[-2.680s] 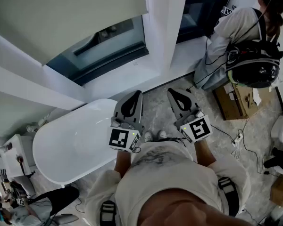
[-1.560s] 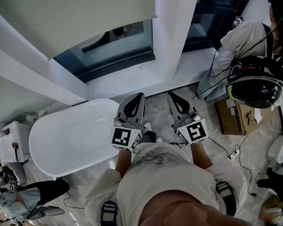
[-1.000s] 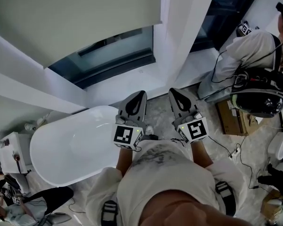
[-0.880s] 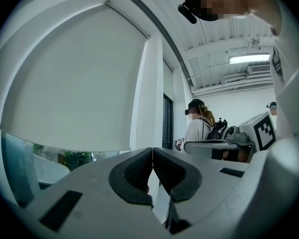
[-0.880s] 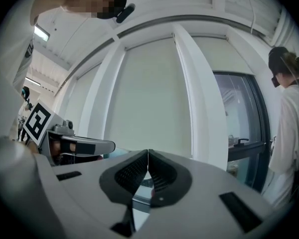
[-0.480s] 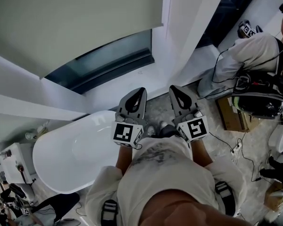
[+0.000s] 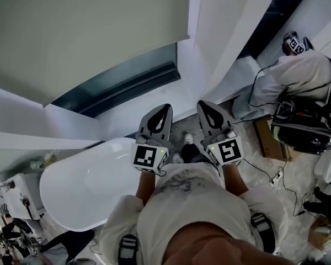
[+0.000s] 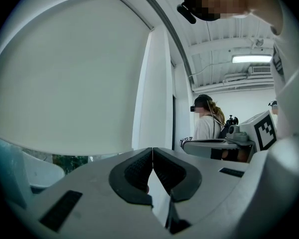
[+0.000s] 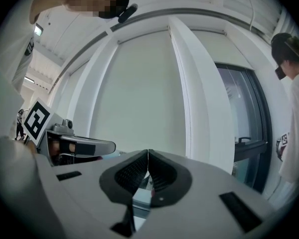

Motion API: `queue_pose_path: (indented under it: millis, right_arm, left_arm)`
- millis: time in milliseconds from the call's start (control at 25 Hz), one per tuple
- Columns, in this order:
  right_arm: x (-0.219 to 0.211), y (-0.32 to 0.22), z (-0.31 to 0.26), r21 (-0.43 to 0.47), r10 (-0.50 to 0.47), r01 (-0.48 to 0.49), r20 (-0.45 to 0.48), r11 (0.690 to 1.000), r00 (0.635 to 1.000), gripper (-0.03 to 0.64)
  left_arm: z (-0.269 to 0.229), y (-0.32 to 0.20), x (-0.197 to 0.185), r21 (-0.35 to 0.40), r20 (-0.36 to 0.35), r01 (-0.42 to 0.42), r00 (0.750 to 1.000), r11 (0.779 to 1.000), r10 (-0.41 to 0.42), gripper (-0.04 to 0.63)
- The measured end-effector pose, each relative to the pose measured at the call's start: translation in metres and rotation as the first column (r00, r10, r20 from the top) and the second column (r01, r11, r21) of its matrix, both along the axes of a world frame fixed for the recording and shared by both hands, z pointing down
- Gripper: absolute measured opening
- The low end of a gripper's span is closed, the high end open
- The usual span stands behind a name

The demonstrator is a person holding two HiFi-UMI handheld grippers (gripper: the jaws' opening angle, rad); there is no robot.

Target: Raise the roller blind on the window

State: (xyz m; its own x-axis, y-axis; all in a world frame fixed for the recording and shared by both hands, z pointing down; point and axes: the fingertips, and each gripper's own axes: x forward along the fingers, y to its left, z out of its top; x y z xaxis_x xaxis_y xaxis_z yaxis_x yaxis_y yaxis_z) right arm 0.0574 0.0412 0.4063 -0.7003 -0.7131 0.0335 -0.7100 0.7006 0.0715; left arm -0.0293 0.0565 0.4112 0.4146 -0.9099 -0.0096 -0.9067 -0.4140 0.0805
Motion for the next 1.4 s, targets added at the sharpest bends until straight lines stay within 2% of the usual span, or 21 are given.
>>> queue_pose_path:
  millis: [360,600,1080,1400]
  right_arm:
    - [0.007,-0.055,0.014,-0.018,-0.013,0.013,0.008,1.000,1.000,0.061]
    - [0.040,-0.086,0.007,-0.016,-0.014,0.015,0.025,1.000,1.000,0.061]
    - [0.007,-0.121,0.016,-0.043,-0.080,0.081,0.039,0.996,0.996,0.061]
    - [-0.008,-0.142,0.024,-0.047,-0.063,0.065,0.047,0.997,0.997,0.063]
  left_arm:
    - [0.008,-0.055,0.010,-0.004,0.003,0.006,1.000,1.000,-0.006,0.008]
    - [0.000,-0.087,0.044,-0.001,0.020,0.005,1.000,1.000,-0.005,0.008]
    - [0.004,-0.132,0.024,-0.002,0.031,0.033,0.999,0.999,-0.033,0.008]
    - [0.010,-0.166,0.020,0.005,0.018,-0.017,1.000,1.000,0.017,0.008]
